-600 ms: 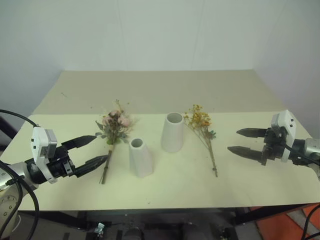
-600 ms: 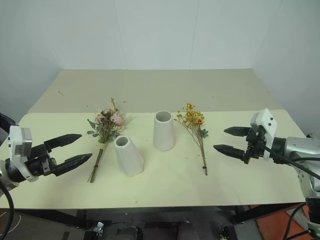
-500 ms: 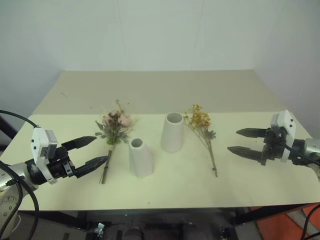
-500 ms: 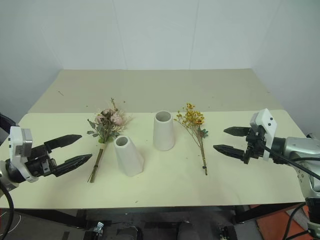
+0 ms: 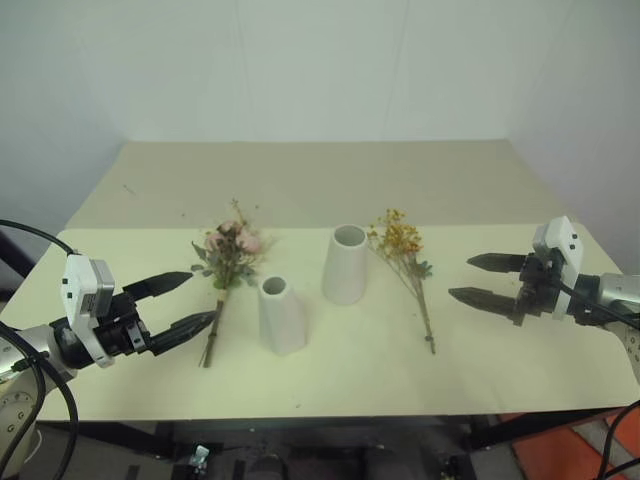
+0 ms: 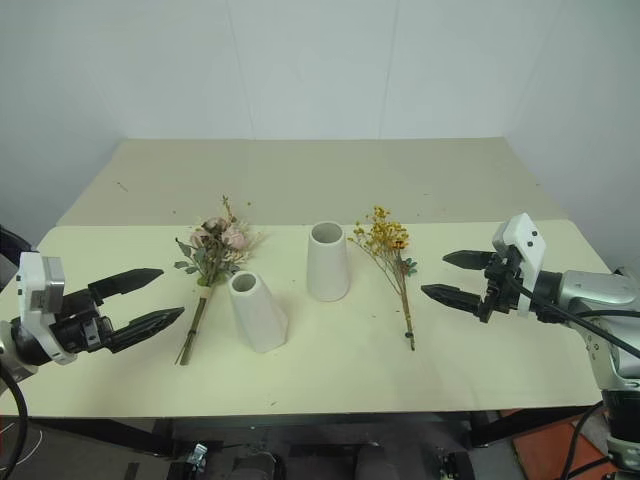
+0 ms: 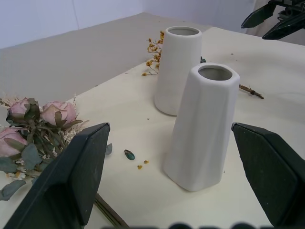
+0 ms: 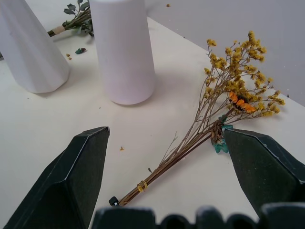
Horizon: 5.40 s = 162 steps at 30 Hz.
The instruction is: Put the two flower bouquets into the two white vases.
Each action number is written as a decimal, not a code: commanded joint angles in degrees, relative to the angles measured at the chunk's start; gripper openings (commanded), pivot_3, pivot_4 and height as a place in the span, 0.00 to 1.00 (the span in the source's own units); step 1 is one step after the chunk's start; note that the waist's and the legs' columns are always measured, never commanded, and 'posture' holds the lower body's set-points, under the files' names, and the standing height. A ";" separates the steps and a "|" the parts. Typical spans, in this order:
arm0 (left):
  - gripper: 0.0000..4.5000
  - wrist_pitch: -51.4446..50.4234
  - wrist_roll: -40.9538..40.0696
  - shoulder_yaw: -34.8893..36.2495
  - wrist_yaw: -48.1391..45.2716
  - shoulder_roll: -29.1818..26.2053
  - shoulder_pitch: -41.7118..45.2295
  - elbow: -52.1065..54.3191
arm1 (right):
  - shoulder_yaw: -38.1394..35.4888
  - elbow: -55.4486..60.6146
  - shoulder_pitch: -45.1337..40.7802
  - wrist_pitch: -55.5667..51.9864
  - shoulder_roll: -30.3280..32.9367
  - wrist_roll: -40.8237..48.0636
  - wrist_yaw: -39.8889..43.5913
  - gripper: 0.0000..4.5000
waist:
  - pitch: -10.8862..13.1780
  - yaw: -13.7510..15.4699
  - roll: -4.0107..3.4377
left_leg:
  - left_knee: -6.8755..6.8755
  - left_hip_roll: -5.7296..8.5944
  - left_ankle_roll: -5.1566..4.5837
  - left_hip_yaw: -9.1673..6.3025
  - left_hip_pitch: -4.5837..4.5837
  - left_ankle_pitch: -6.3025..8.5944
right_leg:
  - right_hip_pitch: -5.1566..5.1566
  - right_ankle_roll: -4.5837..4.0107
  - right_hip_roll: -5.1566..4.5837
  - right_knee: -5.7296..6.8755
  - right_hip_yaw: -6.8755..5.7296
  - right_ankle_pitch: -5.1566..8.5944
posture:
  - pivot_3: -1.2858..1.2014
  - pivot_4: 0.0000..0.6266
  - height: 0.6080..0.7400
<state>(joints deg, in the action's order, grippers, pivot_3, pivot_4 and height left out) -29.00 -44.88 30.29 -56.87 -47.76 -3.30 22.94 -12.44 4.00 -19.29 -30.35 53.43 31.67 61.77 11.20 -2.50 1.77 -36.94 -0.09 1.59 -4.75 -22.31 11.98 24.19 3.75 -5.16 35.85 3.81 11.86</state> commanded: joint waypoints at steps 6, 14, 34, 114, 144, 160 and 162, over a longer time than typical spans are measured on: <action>1.00 0.12 -1.47 -1.74 -3.17 -3.01 8.64 -3.35 | 1.94 3.74 -3.05 -6.13 -0.45 0.59 -4.01 1.00 | 0.00 -0.12 0.00 | 0.00 0.00 0.00 0.00 0.00 0.00 | 0.00 0.00 0.00 0.00 0.00 0.00 | 0.52 0.24 1.00; 1.00 -3.28 -5.35 -3.74 -4.14 -4.02 19.52 -7.68 | 6.58 6.66 -9.24 -27.75 -6.46 0.90 -19.89 1.00 | 0.00 -0.08 0.00 | 0.00 0.00 0.00 0.00 -0.03 0.00 | 0.02 0.00 0.00 0.01 0.00 -0.01 | 0.52 0.24 1.00; 1.00 -2.45 -1.95 -9.99 -8.68 -4.49 27.83 -13.09 | 21.66 -8.76 -20.43 -30.63 -15.45 -12.45 -28.22 0.71 | -0.03 -0.56 0.05 | 0.01 -0.01 -0.01 0.00 0.00 0.00 | 0.04 -0.01 0.04 0.03 0.00 -0.02 | 0.52 0.24 1.00; 1.00 -1.84 1.81 -12.74 -12.38 -5.56 32.02 -16.88 | 11.76 -10.22 -20.20 23.90 -50.55 -11.95 -32.12 0.70 | 0.01 -1.62 -0.01 | 0.11 -0.14 -0.01 -0.03 0.00 0.00 | 0.20 -0.49 0.17 0.14 0.01 -0.32 | 0.52 0.24 1.00; 1.00 -20.48 11.81 -18.36 6.53 -11.48 28.07 -10.55 | 10.86 6.84 -15.26 4.88 -13.69 -3.79 -3.44 0.86 | 0.01 -1.55 0.01 | 0.11 -0.18 -0.02 -0.02 -0.03 0.01 | 0.16 -0.03 0.20 0.03 0.01 -0.02 | 0.52 0.24 1.00; 1.00 -58.68 14.87 -36.34 18.63 -13.46 48.82 -20.80 | 12.40 1.41 -19.28 9.13 -16.57 -6.06 -0.35 0.86 | 0.06 -1.26 0.08 | 0.11 -0.16 -0.01 -0.02 -0.06 0.01 | 0.17 0.00 0.20 0.04 0.00 -0.01 | 0.52 0.24 1.00; 1.00 -58.50 16.56 -39.94 19.19 -11.46 51.90 -24.27 | 12.31 1.64 -19.07 9.27 -16.91 -5.85 -0.48 0.86 | 0.06 -1.24 0.08 | 0.11 -0.16 -0.01 -0.02 -0.06 0.01 | 0.17 0.00 0.20 0.04 0.00 -0.01 | 0.52 0.24 1.00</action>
<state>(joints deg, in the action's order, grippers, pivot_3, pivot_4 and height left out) -87.36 -30.24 -7.79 -38.42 -59.91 46.49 0.74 0.87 4.38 -37.58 -22.64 36.56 25.40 61.21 11.26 -3.73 1.85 -36.83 -0.23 1.59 -4.77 -22.37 11.98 24.36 3.75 -4.97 35.89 3.81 11.85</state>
